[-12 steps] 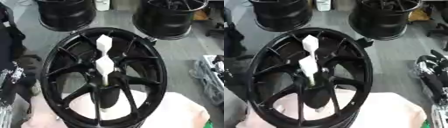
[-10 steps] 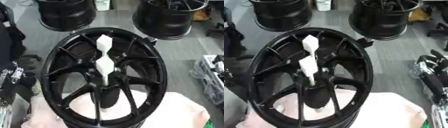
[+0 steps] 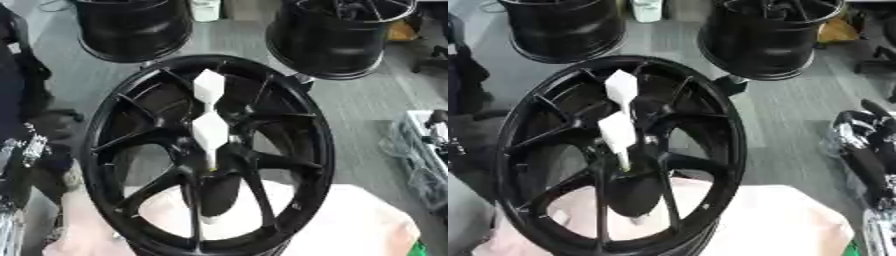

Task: Pull the pin out of the wheel hub.

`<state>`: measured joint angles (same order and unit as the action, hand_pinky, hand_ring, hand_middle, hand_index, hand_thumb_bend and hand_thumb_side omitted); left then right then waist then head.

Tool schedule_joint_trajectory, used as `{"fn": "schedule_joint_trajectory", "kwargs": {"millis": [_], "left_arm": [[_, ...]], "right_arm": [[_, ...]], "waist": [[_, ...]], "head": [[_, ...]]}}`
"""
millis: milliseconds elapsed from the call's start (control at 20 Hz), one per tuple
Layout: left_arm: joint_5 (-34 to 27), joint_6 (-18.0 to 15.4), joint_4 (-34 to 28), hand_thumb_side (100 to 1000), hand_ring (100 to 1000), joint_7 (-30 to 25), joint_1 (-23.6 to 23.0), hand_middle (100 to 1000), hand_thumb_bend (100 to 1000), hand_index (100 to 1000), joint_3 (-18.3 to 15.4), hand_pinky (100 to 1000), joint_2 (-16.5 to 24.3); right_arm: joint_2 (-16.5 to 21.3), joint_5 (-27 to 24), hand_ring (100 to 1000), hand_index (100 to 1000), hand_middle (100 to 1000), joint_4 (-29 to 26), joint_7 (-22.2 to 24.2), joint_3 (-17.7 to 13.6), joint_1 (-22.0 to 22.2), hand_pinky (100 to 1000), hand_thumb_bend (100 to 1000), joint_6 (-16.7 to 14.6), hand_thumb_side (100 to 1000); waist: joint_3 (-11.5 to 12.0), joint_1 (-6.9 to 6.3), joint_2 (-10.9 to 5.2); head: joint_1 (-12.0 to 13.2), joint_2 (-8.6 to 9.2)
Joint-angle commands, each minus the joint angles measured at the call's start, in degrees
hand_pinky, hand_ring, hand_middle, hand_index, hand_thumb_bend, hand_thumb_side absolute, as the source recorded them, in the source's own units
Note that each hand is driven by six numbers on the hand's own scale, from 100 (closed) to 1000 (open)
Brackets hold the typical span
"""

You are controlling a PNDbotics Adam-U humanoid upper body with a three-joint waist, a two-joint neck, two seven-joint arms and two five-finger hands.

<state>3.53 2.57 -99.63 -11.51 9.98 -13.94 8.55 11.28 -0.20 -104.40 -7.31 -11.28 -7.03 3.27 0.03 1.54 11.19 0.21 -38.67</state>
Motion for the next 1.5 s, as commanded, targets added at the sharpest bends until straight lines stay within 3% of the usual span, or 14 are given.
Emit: {"fn": "schedule_joint_trajectory", "kwargs": {"millis": [50, 300, 500, 700, 900, 1150, 1300, 1500], "left_arm": [[-0.1, -0.2, -1.4, 710, 690, 0.2, 0.7, 673, 533, 777, -0.2, 641, 1.0], [-0.4, -1.3, -2.4, 688, 689, 1.3, 2.8, 673, 535, 777, -0.4, 642, 7.1], [-0.1, -4.9, -2.2, 627, 701, 2.0, 7.4, 686, 532, 782, 1.5, 660, 19.6], [-1.0, -9.6, 1.8, 619, 714, -2.2, 14.5, 708, 544, 797, 7.8, 689, 32.5], [2.4, -15.3, 7.4, 606, 722, -9.4, 22.9, 721, 571, 800, 16.3, 718, 40.1], [7.5, -23.4, 15.9, 571, 737, -16.4, 33.2, 742, 597, 807, 26.0, 742, 40.6], [9.2, -27.3, 21.2, 552, 754, -20.8, 38.5, 760, 602, 814, 29.9, 757, 37.6], [11.6, -30.8, 27.4, 520, 779, -27.8, 43.8, 781, 604, 819, 32.4, 771, 31.8]], "right_arm": [[0.7, 0.4, 726, 892, 732, -1.3, -0.1, -0.1, -0.4, 652, 166, -0.1, 364], [0.8, 0.6, 726, 892, 732, -1.2, -0.1, -0.2, -0.3, 652, 165, 0.0, 365], [1.1, 0.7, 726, 892, 732, -1.0, -0.1, -0.2, -0.1, 652, 165, 0.0, 366], [1.5, 0.8, 726, 893, 732, -0.8, 0.1, 0.1, 0.2, 652, 165, 0.1, 366], [1.8, 0.7, 726, 892, 732, -0.6, 0.7, 0.6, 0.6, 651, 166, 0.1, 367], [2.7, 0.6, 726, 892, 732, -0.2, 1.3, 1.2, 1.0, 651, 166, 0.1, 368], [3.0, 0.6, 726, 892, 732, -0.1, 1.5, 1.3, 1.2, 651, 166, 0.1, 368], [3.1, 0.5, 726, 892, 732, 0.0, 1.8, 1.6, 1.2, 651, 167, 0.0, 368]], "waist": [[0.0, -0.1, -1.21], [-0.1, -0.33, -1.26], [-0.5, -0.94, -1.46], [-1.2, -1.54, -1.88], [-2.3, -2.13, -2.47], [-3.4, -3.06, -2.95], [-3.7, -3.27, -3.08], [-4.2, -3.28, -3.2]], "head": [[0.0, 0.14], [0.0, 0.23], [-0.1, 0.32], [0.3, 0.01], [0.9, -0.32], [1.4, -0.81], [1.2, -0.92], [1.2, -0.97]]}}
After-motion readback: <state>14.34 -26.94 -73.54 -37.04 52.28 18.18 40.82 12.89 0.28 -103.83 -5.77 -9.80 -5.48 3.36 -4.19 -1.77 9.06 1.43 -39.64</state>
